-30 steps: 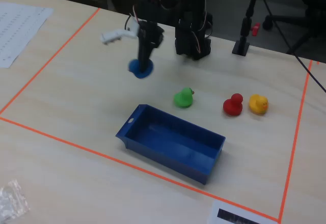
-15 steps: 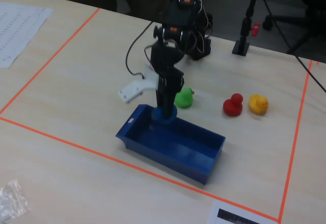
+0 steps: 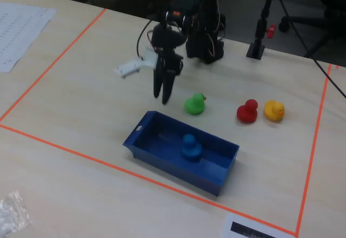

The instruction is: Grasp blue duck and put it into box.

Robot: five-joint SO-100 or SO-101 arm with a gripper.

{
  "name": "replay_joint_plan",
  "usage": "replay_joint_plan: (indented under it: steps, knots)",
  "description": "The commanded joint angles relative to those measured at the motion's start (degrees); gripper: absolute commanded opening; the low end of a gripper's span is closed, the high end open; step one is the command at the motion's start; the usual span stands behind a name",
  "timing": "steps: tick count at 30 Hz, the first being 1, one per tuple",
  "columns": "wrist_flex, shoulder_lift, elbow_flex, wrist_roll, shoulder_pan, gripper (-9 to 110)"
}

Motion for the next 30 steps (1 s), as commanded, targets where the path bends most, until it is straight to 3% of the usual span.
replay_joint_plan:
  steps: [1,7,12,16,21,30]
  knots:
    - [-1.9,31.3,27.6,-5.7,4.9,0]
    - [-1.3,62.1,53.8,-17.9,8.1,0]
    - [9.7,83.7,68.4,-22.6,6.6,0]
    - [11.8,83.8,73.0,-25.6,7.5,0]
    - [26.4,83.8,73.1,-33.5,6.4,0]
    - [26.5,83.8,73.1,-33.0,8.3,5]
